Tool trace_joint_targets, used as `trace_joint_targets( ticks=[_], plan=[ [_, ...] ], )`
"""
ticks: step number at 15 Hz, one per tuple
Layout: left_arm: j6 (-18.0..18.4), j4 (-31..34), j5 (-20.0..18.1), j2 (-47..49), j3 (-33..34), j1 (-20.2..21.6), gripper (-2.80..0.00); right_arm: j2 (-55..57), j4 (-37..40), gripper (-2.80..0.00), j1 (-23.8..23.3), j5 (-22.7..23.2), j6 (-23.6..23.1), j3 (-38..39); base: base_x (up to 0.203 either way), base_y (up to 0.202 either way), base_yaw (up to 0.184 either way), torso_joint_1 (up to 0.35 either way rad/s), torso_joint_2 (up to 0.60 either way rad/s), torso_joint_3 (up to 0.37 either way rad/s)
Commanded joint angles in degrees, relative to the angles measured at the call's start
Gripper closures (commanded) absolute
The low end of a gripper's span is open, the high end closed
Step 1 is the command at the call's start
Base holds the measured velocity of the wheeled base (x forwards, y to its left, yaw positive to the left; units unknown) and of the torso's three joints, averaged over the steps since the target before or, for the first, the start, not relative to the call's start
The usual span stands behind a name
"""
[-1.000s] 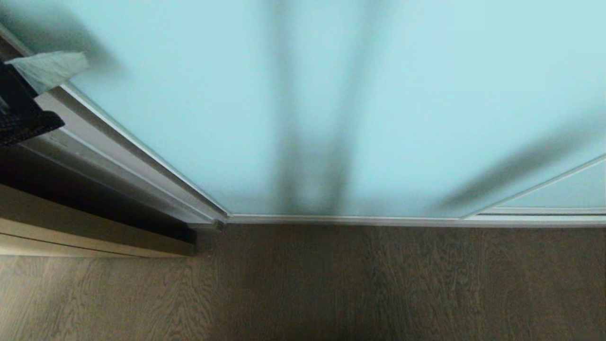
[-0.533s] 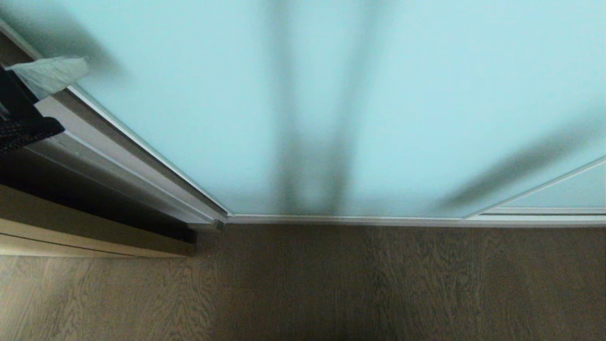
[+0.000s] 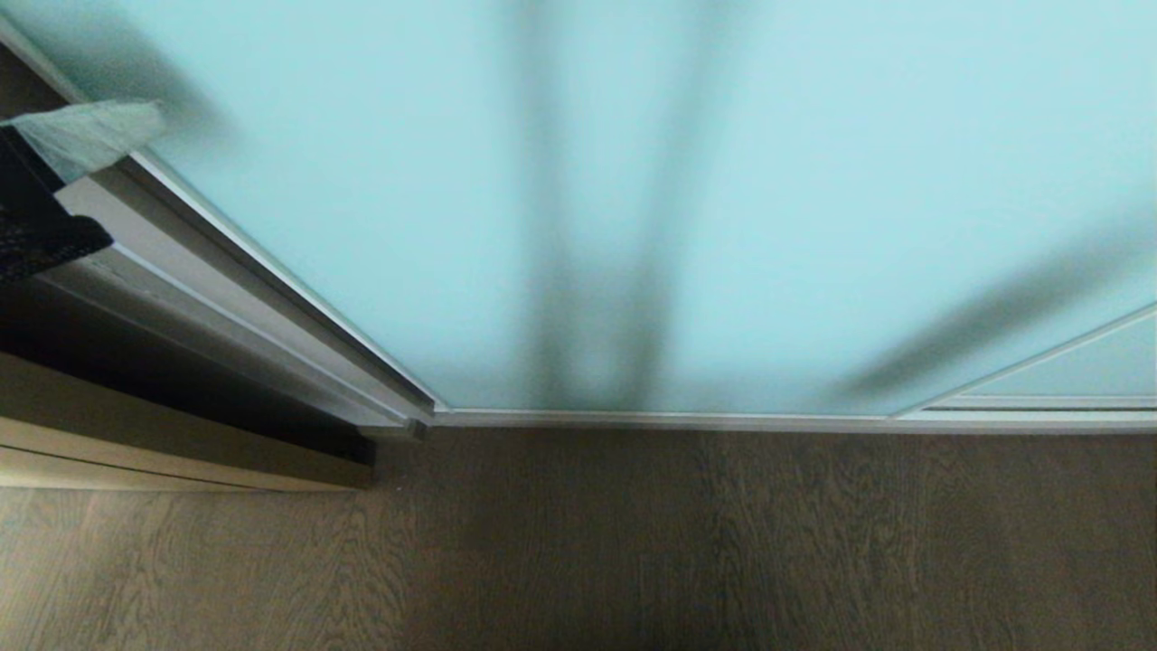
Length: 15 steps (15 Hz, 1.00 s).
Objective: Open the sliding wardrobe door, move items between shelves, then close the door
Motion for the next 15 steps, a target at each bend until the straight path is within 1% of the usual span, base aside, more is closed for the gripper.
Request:
trace_joint_targets(
  ticks=[1,3,4,6,8,9,10,13,14,15],
  plan=[
    [0.1,0.1,0.1,-2.7,-0.3,0.0,0.0,-0.1,0.0,0.0,0.0,0.0,0.0,0.0,0.0,0.0,0.0,0.0,0.0,0.0],
    [1.2,1.9,0.4,-6.1,0.2,0.0,0.0,0.0,0.0,0.0,0.0,0.0,0.0,0.0,0.0,0.0,0.0,0.0,0.0,0.0],
    [2.1,4.4,0.5,-8.0,0.3,0.0,0.0,-0.1,0.0,0.0,0.0,0.0,0.0,0.0,0.0,0.0,0.0,0.0,0.0,0.0],
    [3.3,11.6,1.3,-12.3,0.6,0.0,0.0,0.0,0.0,0.0,0.0,0.0,0.0,0.0,0.0,0.0,0.0,0.0,0.0,0.0],
    [4.6,17.7,3.9,-17.2,1.7,0.0,0.0,-0.1,0.0,0.0,0.0,0.0,0.0,0.0,0.0,0.0,0.0,0.0,0.0,0.0],
    [6.3,20.8,5.9,-19.7,2.5,0.0,0.0,-0.1,0.0,0.0,0.0,0.0,0.0,0.0,0.0,0.0,0.0,0.0,0.0,0.0],
    [7.5,23.2,7.4,-22.1,3.9,0.0,0.0,-0.1,0.0,0.0,0.0,0.0,0.0,0.0,0.0,0.0,0.0,0.0,0.0,0.0],
    [10.5,26.1,9.6,-31.6,12.1,0.3,0.0,-0.1,0.0,0.0,0.0,0.0,0.0,0.0,0.0,0.0,0.0,0.0,0.0,0.0],
    [11.1,26.7,11.4,-35.7,14.9,0.8,0.0,-0.1,0.0,0.0,0.0,0.0,0.0,0.0,0.0,0.0,0.0,0.0,0.0,0.0],
    [11.5,28.0,14.3,-39.6,17.9,1.4,0.0,0.0,0.0,0.0,0.0,0.0,0.0,0.0,0.0,0.0,0.0,0.0,0.0,0.0]
  ],
)
